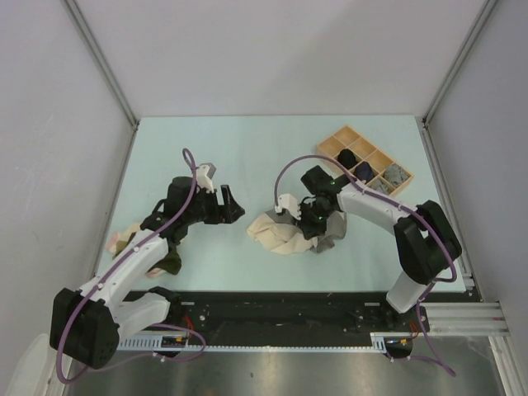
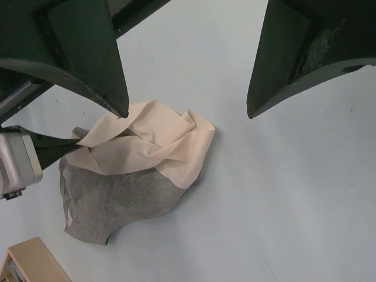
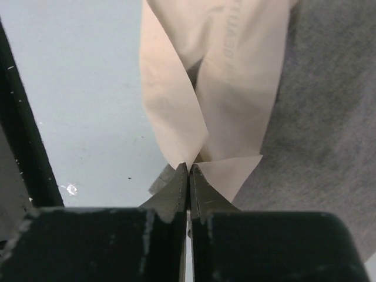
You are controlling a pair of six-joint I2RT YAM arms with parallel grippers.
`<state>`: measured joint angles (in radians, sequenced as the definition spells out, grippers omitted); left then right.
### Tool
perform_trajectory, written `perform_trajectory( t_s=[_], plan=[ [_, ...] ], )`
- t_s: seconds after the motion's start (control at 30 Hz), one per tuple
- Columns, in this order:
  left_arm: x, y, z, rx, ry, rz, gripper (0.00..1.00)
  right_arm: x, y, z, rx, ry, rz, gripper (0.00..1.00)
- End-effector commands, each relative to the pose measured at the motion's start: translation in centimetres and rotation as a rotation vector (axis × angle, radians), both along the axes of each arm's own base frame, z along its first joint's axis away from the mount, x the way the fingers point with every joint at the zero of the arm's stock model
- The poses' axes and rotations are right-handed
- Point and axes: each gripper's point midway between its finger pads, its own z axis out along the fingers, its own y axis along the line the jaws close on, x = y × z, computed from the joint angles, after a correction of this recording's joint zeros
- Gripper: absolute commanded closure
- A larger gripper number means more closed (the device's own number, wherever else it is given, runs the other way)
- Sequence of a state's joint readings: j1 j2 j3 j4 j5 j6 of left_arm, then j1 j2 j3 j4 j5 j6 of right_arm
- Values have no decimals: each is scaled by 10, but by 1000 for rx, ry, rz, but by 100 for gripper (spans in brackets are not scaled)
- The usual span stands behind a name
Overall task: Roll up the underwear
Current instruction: Flatten out the underwear at the center of the board.
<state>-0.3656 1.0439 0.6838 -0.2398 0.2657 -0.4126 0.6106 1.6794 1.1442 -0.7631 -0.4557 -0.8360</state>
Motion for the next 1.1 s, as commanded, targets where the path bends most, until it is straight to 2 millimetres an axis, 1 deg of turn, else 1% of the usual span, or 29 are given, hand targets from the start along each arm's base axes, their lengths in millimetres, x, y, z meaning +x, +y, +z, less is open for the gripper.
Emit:
perform_trajectory(
  t_s=[0.0, 0.03, 0.07, 0.1, 0.13, 0.17, 0.23, 0.27, 0.33, 0.37, 0.4, 0.43, 0.47, 0.53, 0.57, 0.6, 0.63, 0.67, 0.7, 0.73, 0.77, 0.8, 0.83, 0.87, 0.9, 0.93, 1.0, 1.03, 1.07],
  plan=[
    [7, -1, 9, -11, -47, -3, 14, -35, 14, 23, 51, 24, 126, 100],
    [8, -1, 9, -11, -47, -3, 14, -50, 17, 26, 66, 57, 172, 100],
    [7, -1, 8, -10, -41, -4, 14, -69, 11, 26, 36, 113, 214, 100],
    [7, -2, 8, -11, -42, -7, 14, -89, 15, 24, 23, 136, 302, 100],
    [7, -2, 7, -12, -38, -9, 14, -103, 14, 25, 17, 174, 341, 100],
    [7, -3, 7, -13, -36, -14, 14, -121, 5, 26, -16, 237, 374, 100],
    [6, -5, 3, -18, -22, -28, 14, -142, 3, 26, -21, 298, 447, 100],
    [6, -7, 2, -19, -15, -36, 15, -151, -3, 27, -40, 339, 463, 91],
    [4, -11, -3, -25, 9, -58, 16, -161, -7, 26, -53, 370, 485, 81],
    [3, -12, -6, -25, 20, -65, 17, -160, -8, 27, -51, 373, 479, 68],
    [4, -12, -13, -19, 46, -67, 17, -156, -6, 29, -36, 363, 463, 61],
    [1, -15, -15, -26, 60, -83, 18, -152, -3, 34, -4, 355, 435, 55],
    [0, -16, -19, -28, 77, -93, 19, -130, -3, 41, 54, 309, 365, 43],
    [-2, -19, -27, -27, 115, -105, 21, -97, 2, 58, 147, 243, 269, 30],
    [-3, -20, -31, -24, 129, -106, 22, -63, -9, 66, 193, 182, 160, 29],
    [-5, -21, -34, -19, 143, -111, 21, -43, -13, 69, 209, 147, 98, 27],
    [-4, -22, -40, -10, 166, -108, 22, -16, -22, 71, 206, 87, 18, 26],
    [-4, -21, -45, 4, 178, -98, 22, 24, -36, 71, 220, 20, -119, 24],
    [-7, -21, -51, 21, 205, -100, 22, 46, -47, 70, 215, -19, -197, 23],
    [-4, -21, -51, 31, 211, -94, 22, 73, -59, 72, 200, -69, -279, 23],
    [-2, -19, -61, 65, 237, -76, 21, 94, -65, 74, 211, -95, -347, 24],
    [-4, -18, -65, 88, 253, -75, 21, 115, -81, 63, 196, -74, -426, 24],
    [0, -19, -65, 103, 255, -68, 21, 125, -88, 60, 182, -72, -461, 25],
    [2, -18, -72, 124, 272, -62, 21, 137, -92, 63, 175, -78, -482, 26],
    [3, -18, -75, 139, 274, -60, 21, 141, -97, 48, 149, -43, -501, 26],
    [5, -18, -77, 148, 278, -58, 21, 144, -100, 42, 124, -40, -510, 27],
    [4, -21, -87, 162, 303, -68, 22, 147, -100, 34, 102, -19, -509, 27],
    [7, -23, -88, 157, 298, -73, 22, 146, -101, 23, 77, 10, -511, 27],
    [8, -25, -90, 155, 304, -79, 24, 148, -102, 21, 73, 19, -513, 27]
  ],
)
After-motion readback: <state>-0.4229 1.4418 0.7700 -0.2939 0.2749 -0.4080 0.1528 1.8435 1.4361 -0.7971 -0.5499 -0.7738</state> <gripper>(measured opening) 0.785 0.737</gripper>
